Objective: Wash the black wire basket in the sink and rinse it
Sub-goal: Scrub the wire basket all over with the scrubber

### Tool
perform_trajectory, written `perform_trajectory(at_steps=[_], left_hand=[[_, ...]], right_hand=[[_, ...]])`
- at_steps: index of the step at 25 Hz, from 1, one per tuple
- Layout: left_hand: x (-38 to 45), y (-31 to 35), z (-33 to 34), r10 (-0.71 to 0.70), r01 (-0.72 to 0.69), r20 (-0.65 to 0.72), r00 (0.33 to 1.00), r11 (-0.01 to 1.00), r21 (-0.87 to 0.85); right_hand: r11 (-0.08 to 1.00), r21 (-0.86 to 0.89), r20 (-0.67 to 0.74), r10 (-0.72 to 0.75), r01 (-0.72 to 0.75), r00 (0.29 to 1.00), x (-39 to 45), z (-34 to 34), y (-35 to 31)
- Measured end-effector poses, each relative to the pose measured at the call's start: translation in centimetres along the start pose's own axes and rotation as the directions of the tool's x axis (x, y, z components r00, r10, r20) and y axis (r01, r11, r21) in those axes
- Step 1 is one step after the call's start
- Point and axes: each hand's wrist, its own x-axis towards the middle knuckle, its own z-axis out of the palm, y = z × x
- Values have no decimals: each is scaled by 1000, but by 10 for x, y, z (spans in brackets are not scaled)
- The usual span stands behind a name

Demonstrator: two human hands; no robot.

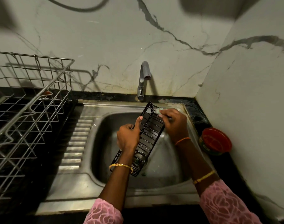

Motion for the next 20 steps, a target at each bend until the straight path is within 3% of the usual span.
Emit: perform_trajectory(at_steps=[4, 11, 13, 17, 20], left_hand=[[-5, 5, 2, 41, -42, 25, 999, 998, 50], [-3, 9, 5, 94, -95, 14, 995, 993, 72], [0, 8, 2, 80, -80, 1, 997, 996, 46], [0, 6, -1, 114, -114, 19, 993, 992, 44], [6, 1, -3, 55, -55, -34, 998, 998, -9]], right_hand=[[999, 2, -37, 33, -33, 999, -14, -21, 7], [980, -50, 151, -185, 195, 971, 8, 5, -22], [970, -76, 136, -218, 229, 966, -6, 3, -19], [995, -81, 21, -57, 59, 998, -31, -12, -1], [990, 113, -21, 93, -90, 995, -15, -15, -9]])
